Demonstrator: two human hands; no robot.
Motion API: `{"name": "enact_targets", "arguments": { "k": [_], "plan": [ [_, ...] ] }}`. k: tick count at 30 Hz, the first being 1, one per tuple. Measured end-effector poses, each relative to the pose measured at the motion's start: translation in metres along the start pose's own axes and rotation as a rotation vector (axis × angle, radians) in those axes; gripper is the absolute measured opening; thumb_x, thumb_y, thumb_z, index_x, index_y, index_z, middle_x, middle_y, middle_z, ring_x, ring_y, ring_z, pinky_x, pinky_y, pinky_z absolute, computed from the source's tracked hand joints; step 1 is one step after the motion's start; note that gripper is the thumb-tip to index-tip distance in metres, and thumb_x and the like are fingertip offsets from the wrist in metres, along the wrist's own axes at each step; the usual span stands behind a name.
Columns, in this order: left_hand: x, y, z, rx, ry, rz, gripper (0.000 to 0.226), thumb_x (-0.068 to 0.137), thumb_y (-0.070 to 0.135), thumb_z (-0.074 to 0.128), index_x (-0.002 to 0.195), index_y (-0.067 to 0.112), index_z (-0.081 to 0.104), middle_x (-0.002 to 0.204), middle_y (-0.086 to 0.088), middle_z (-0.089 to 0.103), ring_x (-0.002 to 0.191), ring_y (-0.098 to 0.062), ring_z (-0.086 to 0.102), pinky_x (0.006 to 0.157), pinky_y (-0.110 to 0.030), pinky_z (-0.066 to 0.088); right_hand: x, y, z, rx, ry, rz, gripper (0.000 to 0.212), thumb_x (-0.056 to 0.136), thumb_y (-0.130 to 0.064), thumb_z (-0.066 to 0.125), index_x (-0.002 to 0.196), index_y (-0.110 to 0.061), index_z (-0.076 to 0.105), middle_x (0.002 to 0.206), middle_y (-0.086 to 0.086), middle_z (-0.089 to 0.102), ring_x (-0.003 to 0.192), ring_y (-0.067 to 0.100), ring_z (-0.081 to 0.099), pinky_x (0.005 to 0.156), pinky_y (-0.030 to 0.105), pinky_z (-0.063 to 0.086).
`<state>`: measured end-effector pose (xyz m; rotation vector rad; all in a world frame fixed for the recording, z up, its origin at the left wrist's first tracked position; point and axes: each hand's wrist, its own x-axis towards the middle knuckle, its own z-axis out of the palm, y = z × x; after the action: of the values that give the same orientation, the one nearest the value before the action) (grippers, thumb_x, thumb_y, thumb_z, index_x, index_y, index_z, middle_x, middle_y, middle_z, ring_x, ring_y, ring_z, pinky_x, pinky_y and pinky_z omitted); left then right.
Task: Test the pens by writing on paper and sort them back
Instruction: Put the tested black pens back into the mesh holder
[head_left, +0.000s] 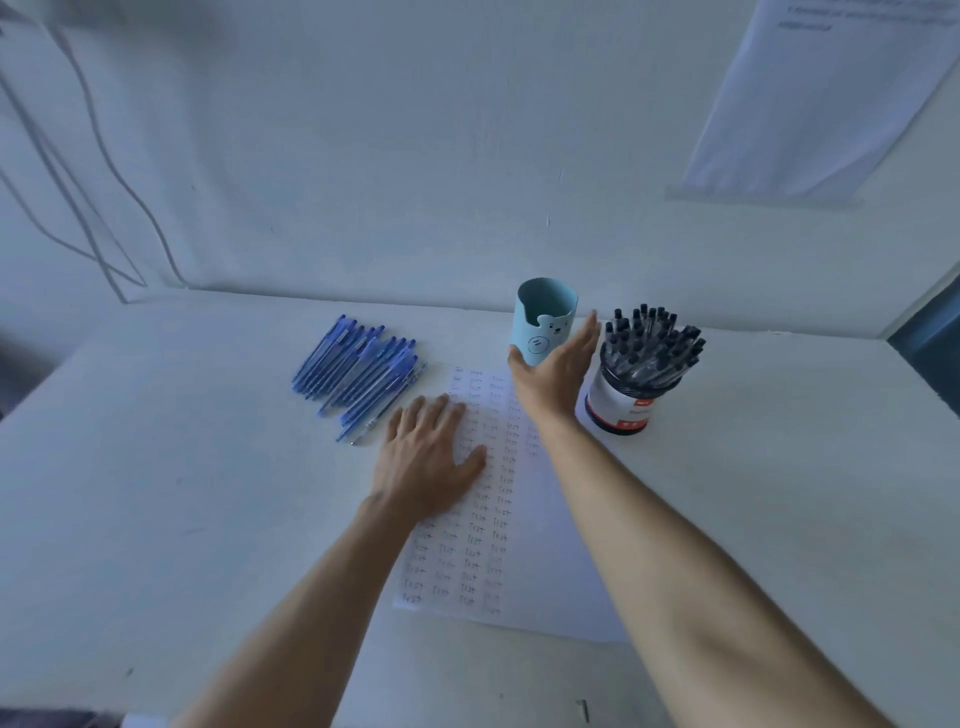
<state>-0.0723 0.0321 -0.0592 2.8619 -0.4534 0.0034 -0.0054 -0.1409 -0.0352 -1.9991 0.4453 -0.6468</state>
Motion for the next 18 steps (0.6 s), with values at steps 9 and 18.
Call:
{"name": "enact_targets", "arguments": {
  "k": [9,18],
  "plan": [
    [0.001,0.000,0.001,-0.021,0.020,0.010,0.078,0.088,0.070,0.027,0.154,0.027,0.028,0.163,0.000,0.025,0.151,-0.025,0.014,0.124,-0.047,0.010,0.013,0.006,0.006,0.012,0.019,0.034,0.082,0.080,-0.018,0.078,0.146,0.001,0.034,0.138,0.023,0.044,0.129,0.035,0.042,0.104,0.041,0.039],
    [-0.001,-0.001,0.001,-0.075,0.055,-0.014,0.074,0.091,0.070,0.041,0.152,0.027,0.034,0.161,0.003,0.030,0.150,-0.022,0.018,0.124,-0.043,0.013,-0.059,-0.002,-0.045,0.264,-0.147,-0.095,0.071,0.073,-0.018,0.084,0.126,-0.014,0.038,0.117,-0.007,0.053,0.105,0.003,0.057,0.076,0.009,0.047]
  ]
}}
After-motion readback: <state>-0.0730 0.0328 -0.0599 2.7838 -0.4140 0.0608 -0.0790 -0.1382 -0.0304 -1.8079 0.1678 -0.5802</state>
